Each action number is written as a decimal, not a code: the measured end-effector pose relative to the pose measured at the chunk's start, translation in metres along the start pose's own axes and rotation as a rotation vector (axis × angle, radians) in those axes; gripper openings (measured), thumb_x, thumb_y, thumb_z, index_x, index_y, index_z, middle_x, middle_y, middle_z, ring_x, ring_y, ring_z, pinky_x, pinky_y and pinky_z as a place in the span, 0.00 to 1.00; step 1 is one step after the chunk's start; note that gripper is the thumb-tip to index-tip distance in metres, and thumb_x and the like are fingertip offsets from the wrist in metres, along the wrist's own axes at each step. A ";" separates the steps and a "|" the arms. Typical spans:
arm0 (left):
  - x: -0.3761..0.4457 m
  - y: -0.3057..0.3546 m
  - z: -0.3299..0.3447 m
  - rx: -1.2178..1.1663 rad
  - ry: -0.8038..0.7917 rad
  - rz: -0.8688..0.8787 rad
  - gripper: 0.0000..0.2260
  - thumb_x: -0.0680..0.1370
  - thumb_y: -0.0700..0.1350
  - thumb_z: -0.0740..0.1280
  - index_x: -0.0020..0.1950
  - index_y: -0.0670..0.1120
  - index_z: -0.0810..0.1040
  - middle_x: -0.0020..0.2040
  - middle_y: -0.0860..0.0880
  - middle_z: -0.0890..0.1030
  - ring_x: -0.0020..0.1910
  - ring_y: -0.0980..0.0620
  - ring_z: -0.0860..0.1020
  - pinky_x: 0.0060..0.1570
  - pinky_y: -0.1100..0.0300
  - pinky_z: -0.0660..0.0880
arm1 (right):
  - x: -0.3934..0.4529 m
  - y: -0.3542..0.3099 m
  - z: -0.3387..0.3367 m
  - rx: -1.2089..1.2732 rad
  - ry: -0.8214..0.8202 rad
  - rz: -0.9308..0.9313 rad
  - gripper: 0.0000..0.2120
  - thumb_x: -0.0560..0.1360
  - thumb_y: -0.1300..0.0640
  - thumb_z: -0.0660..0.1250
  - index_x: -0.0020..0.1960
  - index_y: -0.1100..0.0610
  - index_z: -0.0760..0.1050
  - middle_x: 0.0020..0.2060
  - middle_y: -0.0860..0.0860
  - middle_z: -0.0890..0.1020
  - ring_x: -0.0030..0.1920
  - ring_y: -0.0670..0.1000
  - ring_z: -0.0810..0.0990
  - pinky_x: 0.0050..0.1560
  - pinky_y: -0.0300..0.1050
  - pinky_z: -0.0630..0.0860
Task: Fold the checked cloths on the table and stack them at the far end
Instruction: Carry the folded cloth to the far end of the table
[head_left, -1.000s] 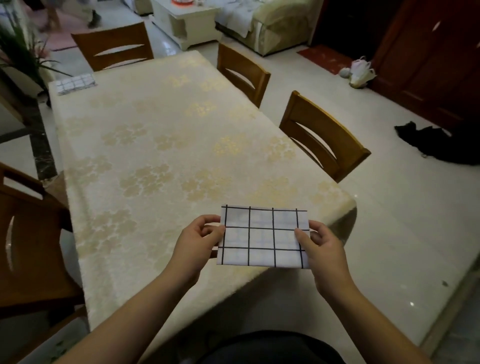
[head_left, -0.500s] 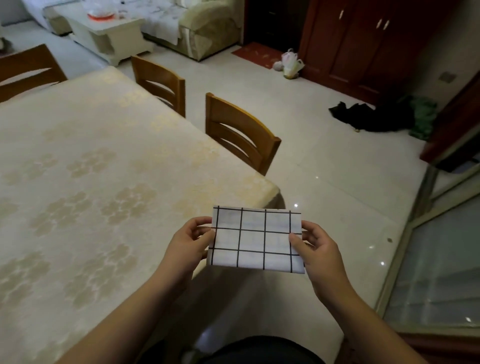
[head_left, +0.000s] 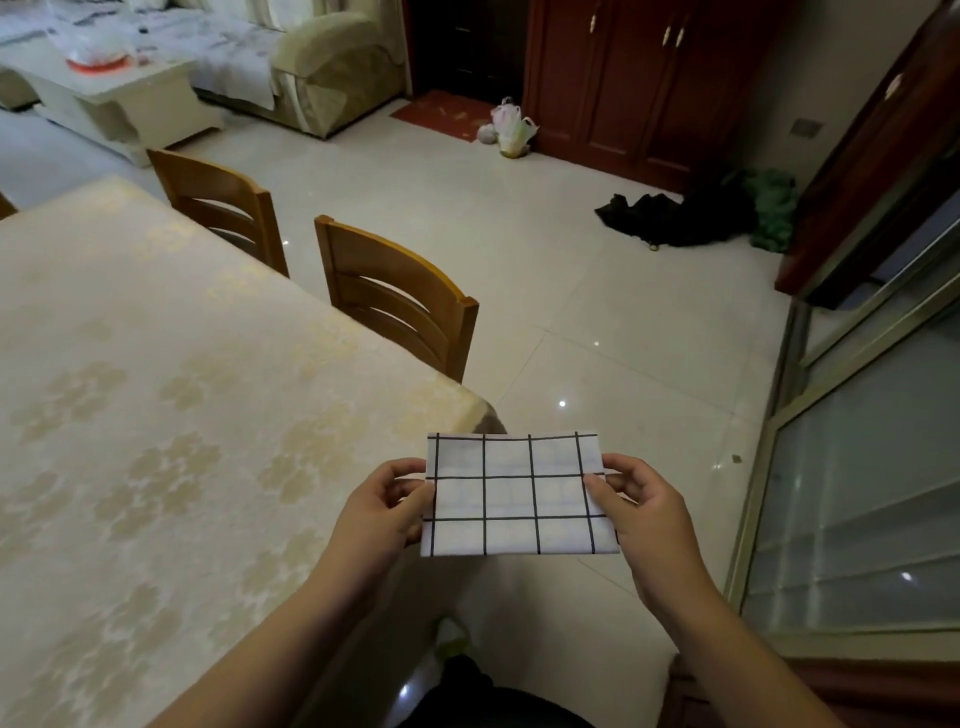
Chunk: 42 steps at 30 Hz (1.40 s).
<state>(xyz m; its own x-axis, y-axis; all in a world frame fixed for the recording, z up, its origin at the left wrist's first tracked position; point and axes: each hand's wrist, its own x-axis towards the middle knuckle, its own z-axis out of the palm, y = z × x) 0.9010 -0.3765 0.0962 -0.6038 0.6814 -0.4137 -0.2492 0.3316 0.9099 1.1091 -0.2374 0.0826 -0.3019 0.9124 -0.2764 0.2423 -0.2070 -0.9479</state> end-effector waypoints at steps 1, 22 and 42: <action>0.009 0.002 0.002 0.003 -0.002 -0.001 0.08 0.79 0.39 0.66 0.57 0.47 0.78 0.46 0.43 0.84 0.44 0.47 0.84 0.40 0.56 0.81 | 0.007 -0.001 0.001 0.009 0.000 0.013 0.09 0.77 0.56 0.69 0.57 0.50 0.77 0.46 0.51 0.84 0.47 0.53 0.83 0.46 0.50 0.83; 0.183 0.064 0.061 0.127 -0.108 0.022 0.09 0.80 0.43 0.66 0.59 0.52 0.75 0.48 0.47 0.82 0.49 0.50 0.82 0.43 0.59 0.82 | 0.156 -0.042 0.003 0.056 0.108 0.046 0.11 0.78 0.59 0.68 0.58 0.48 0.77 0.47 0.51 0.83 0.46 0.52 0.84 0.47 0.52 0.83; 0.327 0.146 0.258 0.007 -0.063 -0.031 0.09 0.79 0.39 0.67 0.58 0.48 0.77 0.46 0.42 0.81 0.43 0.50 0.82 0.41 0.56 0.79 | 0.397 -0.081 -0.131 0.096 -0.019 0.085 0.11 0.77 0.59 0.68 0.56 0.47 0.78 0.42 0.45 0.80 0.43 0.48 0.81 0.39 0.42 0.74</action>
<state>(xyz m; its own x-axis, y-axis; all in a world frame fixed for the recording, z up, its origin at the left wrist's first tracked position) 0.8623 0.0630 0.0859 -0.5467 0.7104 -0.4432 -0.2620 0.3575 0.8964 1.0904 0.1874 0.0705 -0.3022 0.8833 -0.3583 0.1782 -0.3169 -0.9316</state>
